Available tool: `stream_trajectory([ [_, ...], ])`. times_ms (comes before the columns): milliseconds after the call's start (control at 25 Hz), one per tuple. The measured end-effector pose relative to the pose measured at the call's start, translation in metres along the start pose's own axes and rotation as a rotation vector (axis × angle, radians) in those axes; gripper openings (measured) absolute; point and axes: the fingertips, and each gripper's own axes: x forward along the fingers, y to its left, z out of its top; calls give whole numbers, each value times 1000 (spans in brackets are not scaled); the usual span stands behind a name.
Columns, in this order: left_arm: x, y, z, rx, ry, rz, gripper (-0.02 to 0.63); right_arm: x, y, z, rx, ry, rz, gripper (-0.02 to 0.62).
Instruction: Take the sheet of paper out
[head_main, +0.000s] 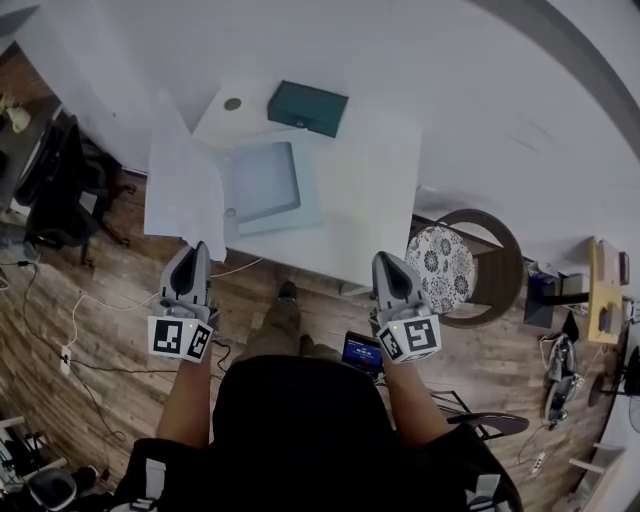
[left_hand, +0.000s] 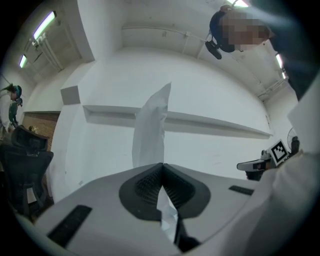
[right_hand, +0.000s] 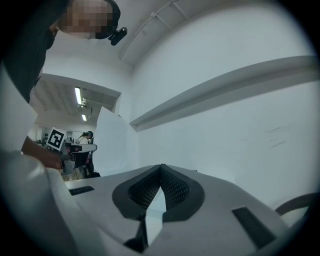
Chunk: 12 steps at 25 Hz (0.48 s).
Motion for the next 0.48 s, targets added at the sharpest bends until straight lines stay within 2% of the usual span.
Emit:
stream_trajectory([
  [200,-41,-19,-2,14,26,-12,2,-37,23,-1,9,3,-7,11],
  [480,-98,-3,-27,-26,64,12,2,-62,73,-1,19,7,15,11],
])
